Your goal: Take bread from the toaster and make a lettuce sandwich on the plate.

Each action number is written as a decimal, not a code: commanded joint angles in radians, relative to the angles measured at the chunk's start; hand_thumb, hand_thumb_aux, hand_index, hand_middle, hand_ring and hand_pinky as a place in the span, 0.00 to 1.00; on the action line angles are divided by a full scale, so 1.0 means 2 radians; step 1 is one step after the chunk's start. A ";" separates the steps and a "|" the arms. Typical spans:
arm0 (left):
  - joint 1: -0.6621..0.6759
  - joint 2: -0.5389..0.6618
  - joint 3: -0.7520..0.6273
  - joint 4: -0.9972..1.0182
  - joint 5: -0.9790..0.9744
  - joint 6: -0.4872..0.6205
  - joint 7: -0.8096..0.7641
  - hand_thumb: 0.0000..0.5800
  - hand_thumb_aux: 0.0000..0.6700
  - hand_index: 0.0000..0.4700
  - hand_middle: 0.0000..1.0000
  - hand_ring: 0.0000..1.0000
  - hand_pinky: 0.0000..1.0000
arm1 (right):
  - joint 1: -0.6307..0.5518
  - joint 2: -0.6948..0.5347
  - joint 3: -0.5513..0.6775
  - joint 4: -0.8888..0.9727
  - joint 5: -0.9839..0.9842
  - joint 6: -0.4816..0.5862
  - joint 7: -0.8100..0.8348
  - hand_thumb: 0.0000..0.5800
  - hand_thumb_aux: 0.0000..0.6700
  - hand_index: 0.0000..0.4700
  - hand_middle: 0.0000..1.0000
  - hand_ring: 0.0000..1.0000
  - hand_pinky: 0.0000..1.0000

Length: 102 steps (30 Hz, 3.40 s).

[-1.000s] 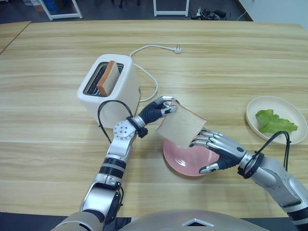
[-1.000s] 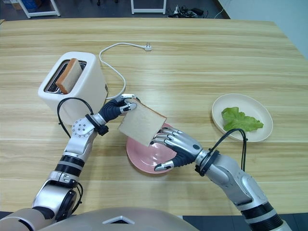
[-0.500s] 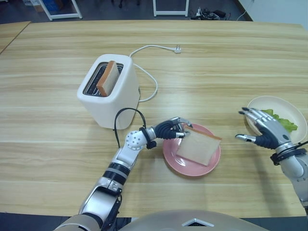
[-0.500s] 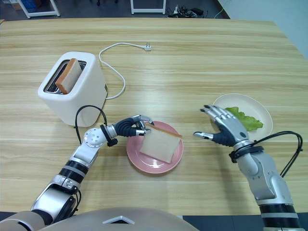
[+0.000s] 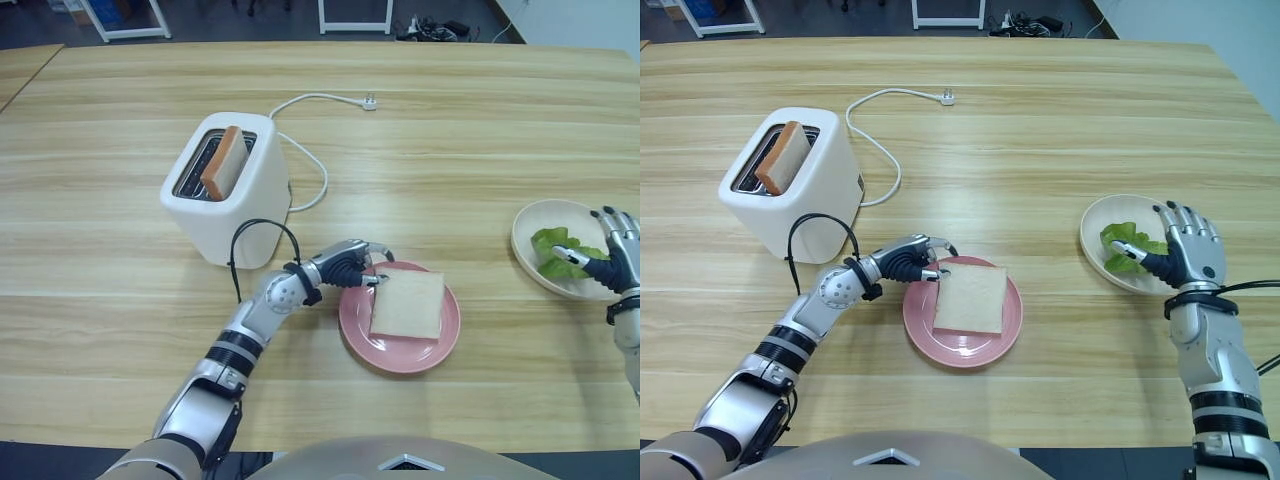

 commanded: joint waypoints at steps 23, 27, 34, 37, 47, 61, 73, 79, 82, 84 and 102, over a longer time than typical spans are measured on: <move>0.013 0.054 0.047 -0.137 -0.083 0.003 -0.017 0.00 0.00 0.00 0.00 0.00 0.00 | -0.111 -0.015 0.177 0.172 -0.047 0.009 -0.014 0.95 0.77 0.77 0.00 0.00 0.00; 0.011 0.054 0.053 -0.137 -0.091 0.005 -0.018 0.00 0.00 0.00 0.00 0.00 0.00 | -0.112 -0.015 0.173 0.162 -0.037 0.005 -0.023 1.00 1.00 1.00 0.00 0.00 0.00; 0.017 0.065 0.082 -0.164 -0.119 -0.008 -0.013 0.00 0.00 0.00 0.00 0.00 0.00 | -0.088 -0.020 0.141 0.075 -0.027 0.024 -0.065 1.00 1.00 1.00 0.00 0.00 0.00; 0.014 0.081 0.143 -0.183 -0.162 -0.040 0.007 0.00 0.00 0.00 0.00 0.00 0.00 | -0.049 -0.018 0.100 -0.023 -0.014 0.033 -0.085 1.00 1.00 1.00 0.00 0.00 0.00; 0.029 0.178 0.347 -0.199 -0.228 -0.016 0.043 0.00 0.00 0.00 0.00 0.00 0.00 | 0.017 0.032 0.071 -0.243 0.052 -0.053 -0.041 1.00 1.00 1.00 0.00 0.00 0.00; 0.062 0.314 0.272 -0.088 0.057 0.042 0.084 0.00 0.00 0.00 0.00 0.00 0.00 | 0.017 0.125 0.287 -0.288 -0.071 -0.156 0.070 1.00 1.00 1.00 0.00 0.00 0.00; 0.011 0.304 0.196 -0.053 0.089 0.065 0.103 0.00 0.00 0.00 0.00 0.00 0.00 | 0.072 0.084 0.291 -0.284 -0.015 -0.195 0.175 0.26 0.14 0.14 0.00 0.00 0.00; -0.008 0.295 0.165 -0.029 0.082 0.062 0.101 0.44 0.25 0.25 0.00 0.00 0.00 | 0.085 0.073 0.268 -0.290 -0.004 -0.196 0.192 0.00 0.00 0.00 0.00 0.00 0.00; -0.016 0.292 0.152 -0.015 0.088 0.062 0.106 0.55 0.33 0.33 0.00 0.00 0.00 | 0.086 0.075 0.259 -0.294 0.000 -0.199 0.193 0.00 0.00 0.00 0.00 0.00 0.00; -0.019 0.290 0.140 -0.004 0.094 0.063 0.109 0.72 0.47 0.47 0.00 0.00 0.00 | 0.088 0.076 0.255 -0.296 0.001 -0.201 0.195 0.00 0.00 0.00 0.00 0.00 0.00; -0.041 0.265 0.195 -0.010 -0.034 0.059 0.126 1.00 1.00 1.00 0.00 0.00 0.00 | 0.093 0.085 0.233 -0.297 0.002 -0.217 0.193 0.00 0.00 0.00 0.00 0.00 0.00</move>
